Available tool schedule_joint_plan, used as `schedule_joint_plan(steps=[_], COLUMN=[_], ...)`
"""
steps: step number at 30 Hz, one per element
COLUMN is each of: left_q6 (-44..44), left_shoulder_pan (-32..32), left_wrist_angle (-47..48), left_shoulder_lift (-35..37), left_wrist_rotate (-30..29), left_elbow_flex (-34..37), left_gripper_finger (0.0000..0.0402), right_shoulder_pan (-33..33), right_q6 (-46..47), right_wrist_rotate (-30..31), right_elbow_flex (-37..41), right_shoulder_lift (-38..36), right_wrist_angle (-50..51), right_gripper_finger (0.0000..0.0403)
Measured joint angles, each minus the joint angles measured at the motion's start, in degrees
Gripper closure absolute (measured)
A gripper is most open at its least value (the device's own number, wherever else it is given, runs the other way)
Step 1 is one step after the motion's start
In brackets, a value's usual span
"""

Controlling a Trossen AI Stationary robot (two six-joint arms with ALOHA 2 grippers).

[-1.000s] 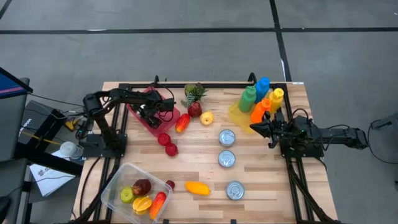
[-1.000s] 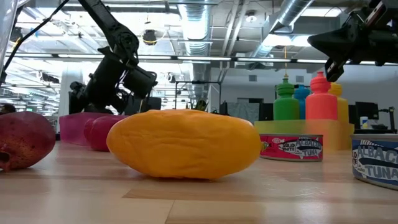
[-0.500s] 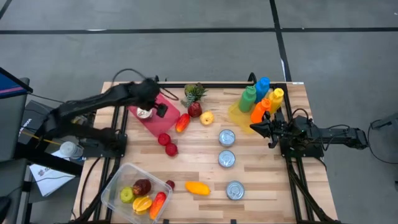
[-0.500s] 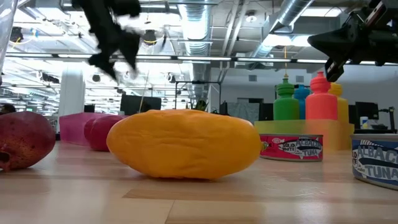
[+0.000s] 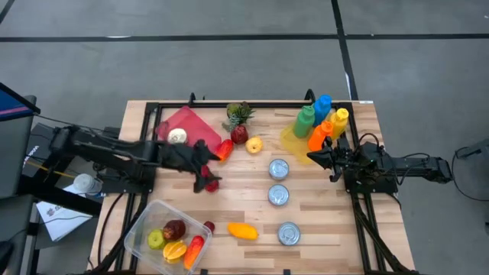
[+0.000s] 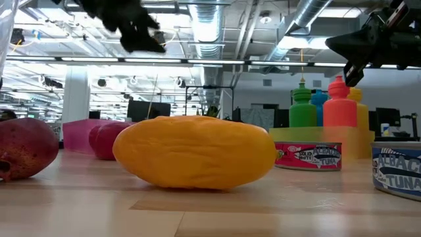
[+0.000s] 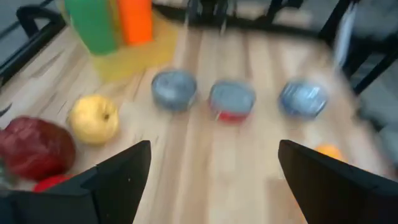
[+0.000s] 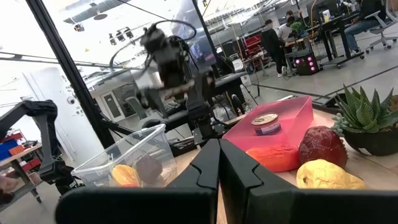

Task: Pick & Place Food Item
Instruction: Put the bottom red tomato into the transparent bin

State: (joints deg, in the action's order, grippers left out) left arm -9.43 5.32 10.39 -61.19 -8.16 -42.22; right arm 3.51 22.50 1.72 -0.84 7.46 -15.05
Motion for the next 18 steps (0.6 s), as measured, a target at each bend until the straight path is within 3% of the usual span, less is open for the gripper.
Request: schedule_joint_plan(steps=[9,18], left_q6=[0.52,0.63], left_shoulder_pan=[3.02,2.64], left_wrist_angle=[0.19,4.17], left_shoulder_lift=[-12.56,-19.52], left_wrist_rotate=[-0.50,1.21], left_elbow_flex=[1.86,1.84], left_gripper_finger=[0.0065,0.0065], right_shoulder_pan=[0.00,-0.01], right_q6=[0.00,0.00], right_wrist_rotate=[0.00,0.00], right_elbow_flex=[0.00,0.00], right_shoulder_lift=[0.02,0.02], right_wrist_angle=[-0.02,0.00], right_gripper_finger=[0.0403,0.0403])
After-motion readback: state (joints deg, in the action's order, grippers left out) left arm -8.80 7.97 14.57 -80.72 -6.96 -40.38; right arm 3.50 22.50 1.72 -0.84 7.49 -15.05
